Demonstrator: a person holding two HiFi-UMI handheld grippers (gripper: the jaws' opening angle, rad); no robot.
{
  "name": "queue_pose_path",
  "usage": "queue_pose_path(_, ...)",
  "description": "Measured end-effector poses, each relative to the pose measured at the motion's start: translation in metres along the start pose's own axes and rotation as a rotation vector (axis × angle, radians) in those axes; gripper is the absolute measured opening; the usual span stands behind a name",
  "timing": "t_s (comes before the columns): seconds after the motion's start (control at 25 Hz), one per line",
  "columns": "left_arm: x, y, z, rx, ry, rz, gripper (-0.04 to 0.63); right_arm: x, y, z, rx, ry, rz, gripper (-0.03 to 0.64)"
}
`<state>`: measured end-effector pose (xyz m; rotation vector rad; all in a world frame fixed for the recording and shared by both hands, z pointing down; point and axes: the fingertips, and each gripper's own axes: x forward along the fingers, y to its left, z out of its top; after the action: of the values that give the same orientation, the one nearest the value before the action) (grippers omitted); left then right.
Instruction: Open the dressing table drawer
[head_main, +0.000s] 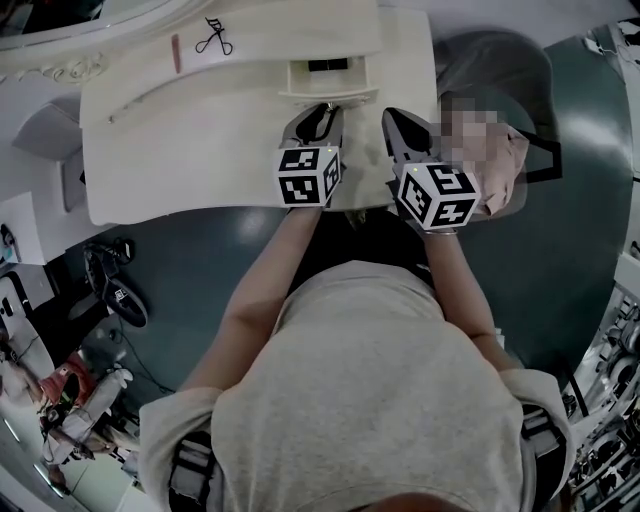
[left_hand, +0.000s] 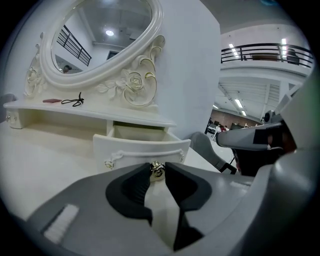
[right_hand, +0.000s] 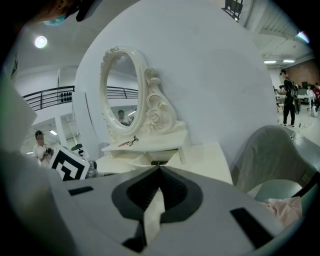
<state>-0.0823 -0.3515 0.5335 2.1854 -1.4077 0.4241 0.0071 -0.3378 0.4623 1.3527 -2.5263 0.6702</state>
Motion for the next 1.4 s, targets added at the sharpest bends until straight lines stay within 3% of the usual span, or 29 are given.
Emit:
queue_pose_path(0.48, -0.010, -0.007, 0.015, -0.010, -0.024, -0.017, 0.120, -0.011, 0.003, 0.011, -0.016, -0.031, 0.008, 0.000)
queue_pose_path(0.92, -0.045, -0.005, 0.050, -0.009, -0.121, -0.032, 0.121, -0.017, 0.017, 0.045, -0.093, -0.088, 0.020, 0.000)
queue_pose_path(1.04, -0.059, -0.010, 0.066, 0.011, -0.168, -0.066, 0.110, -0.021, 0.026, 0.058, -0.097, -0.126, 0.038, 0.000)
queue_pose_path(1.28, -0.087, -0.033, 0.096, 0.043, -0.264, -0.181, 0.018, -0.031, 0.047, 0.080, -0.154, -0.165, 0.074, 0.000)
queue_pose_path(1.4, -0.093, -0.040, 0.103, 0.049, -0.288, -0.205, 0.011, -0.034, 0.057, 0.090, -0.161, -0.178, 0.104, 0.000)
